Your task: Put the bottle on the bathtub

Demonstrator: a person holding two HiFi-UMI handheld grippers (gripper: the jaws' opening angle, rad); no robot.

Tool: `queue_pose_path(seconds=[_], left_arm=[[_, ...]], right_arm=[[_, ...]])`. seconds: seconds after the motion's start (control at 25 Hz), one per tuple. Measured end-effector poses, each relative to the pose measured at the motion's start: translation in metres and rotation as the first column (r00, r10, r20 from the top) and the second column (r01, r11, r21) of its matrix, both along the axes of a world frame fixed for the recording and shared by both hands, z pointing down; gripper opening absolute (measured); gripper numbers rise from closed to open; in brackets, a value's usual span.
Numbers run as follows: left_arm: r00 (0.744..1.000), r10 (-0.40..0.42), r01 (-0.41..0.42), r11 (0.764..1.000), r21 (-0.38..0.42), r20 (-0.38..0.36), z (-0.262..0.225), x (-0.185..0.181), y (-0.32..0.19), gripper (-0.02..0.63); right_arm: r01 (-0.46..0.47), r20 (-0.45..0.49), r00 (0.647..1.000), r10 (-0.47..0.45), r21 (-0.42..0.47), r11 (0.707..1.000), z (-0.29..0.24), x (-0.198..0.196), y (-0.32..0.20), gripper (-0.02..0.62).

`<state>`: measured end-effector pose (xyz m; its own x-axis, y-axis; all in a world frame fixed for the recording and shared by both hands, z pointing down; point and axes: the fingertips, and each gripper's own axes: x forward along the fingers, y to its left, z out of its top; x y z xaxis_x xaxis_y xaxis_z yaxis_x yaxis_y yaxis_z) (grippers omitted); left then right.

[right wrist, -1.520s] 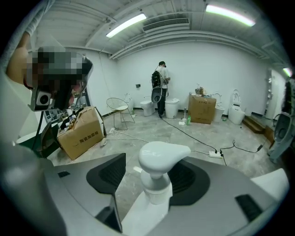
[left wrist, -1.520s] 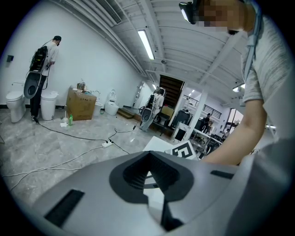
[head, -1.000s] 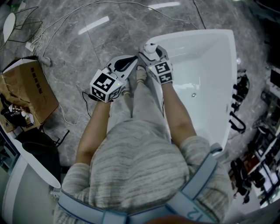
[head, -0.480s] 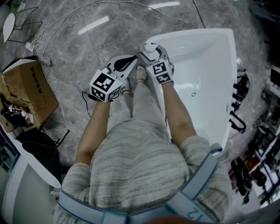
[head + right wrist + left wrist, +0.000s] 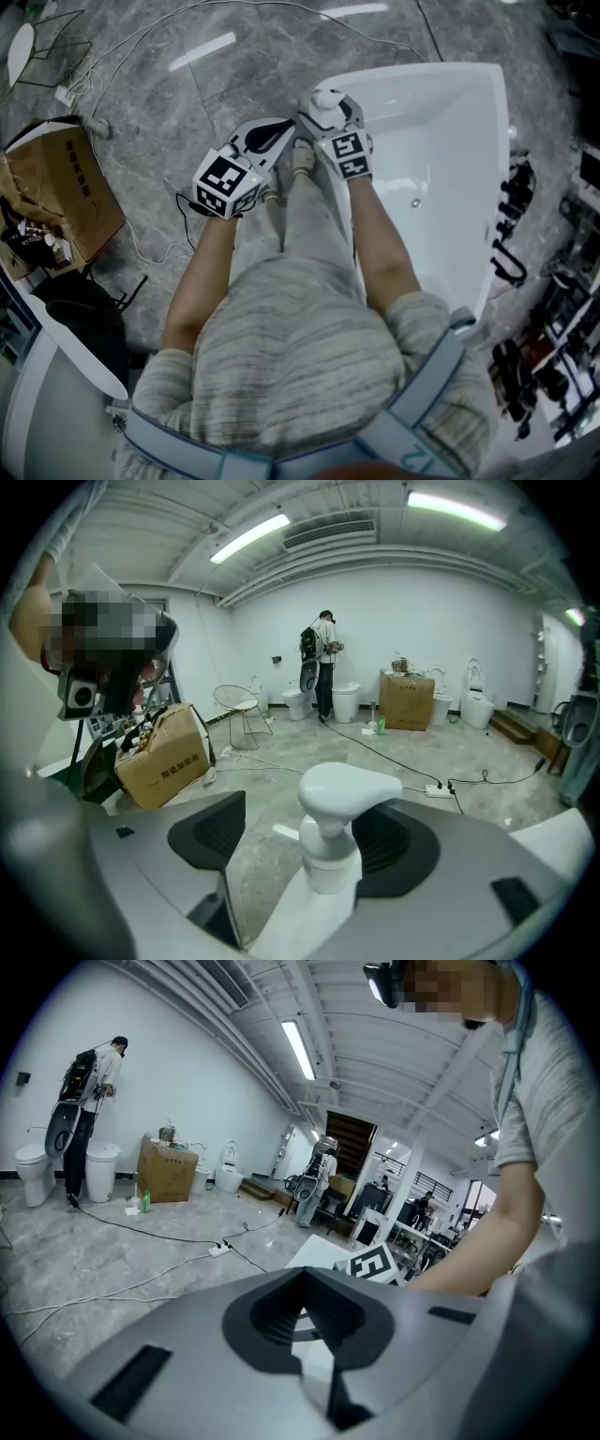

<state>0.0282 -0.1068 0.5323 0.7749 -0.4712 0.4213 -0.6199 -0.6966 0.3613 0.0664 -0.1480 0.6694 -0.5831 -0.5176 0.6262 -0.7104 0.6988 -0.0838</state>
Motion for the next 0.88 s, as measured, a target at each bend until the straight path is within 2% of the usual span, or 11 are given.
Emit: queue_pose_path(seconds=[0.16,0.36,0.56,0.88], left_arm=[[1.0,0.003,-0.003,1.0,-0.004,0.0,0.002,0.0,0.002,0.003],[1.0,0.016,-0.016,1.0,-0.016,0.002,0.01,0.001,0.006,0.003],[1.0,0.026,-0.026,0.999,-0.032,0.005,0.02,0.0,0.013,0.003],[0.999,0.039,-0.038,0.998,-0.047,0.01,0.031,0.002,0.021,0.003]], right_arm=[[-0.023,0.096,0.995,0.024,-0.018,1.0,-0.004,-0.002,-0.002,0.33],[-0.095,0.227,0.969,0.098,-0.023,0.995,-0.008,0.0,-0.007,0.328],[-0.124,0.246,0.961,0.122,-0.008,0.992,-0.009,0.007,-0.008,0.328],[-0.107,0.279,0.955,0.103,0.0,0.994,-0.01,0.006,-0.007,0.328]])
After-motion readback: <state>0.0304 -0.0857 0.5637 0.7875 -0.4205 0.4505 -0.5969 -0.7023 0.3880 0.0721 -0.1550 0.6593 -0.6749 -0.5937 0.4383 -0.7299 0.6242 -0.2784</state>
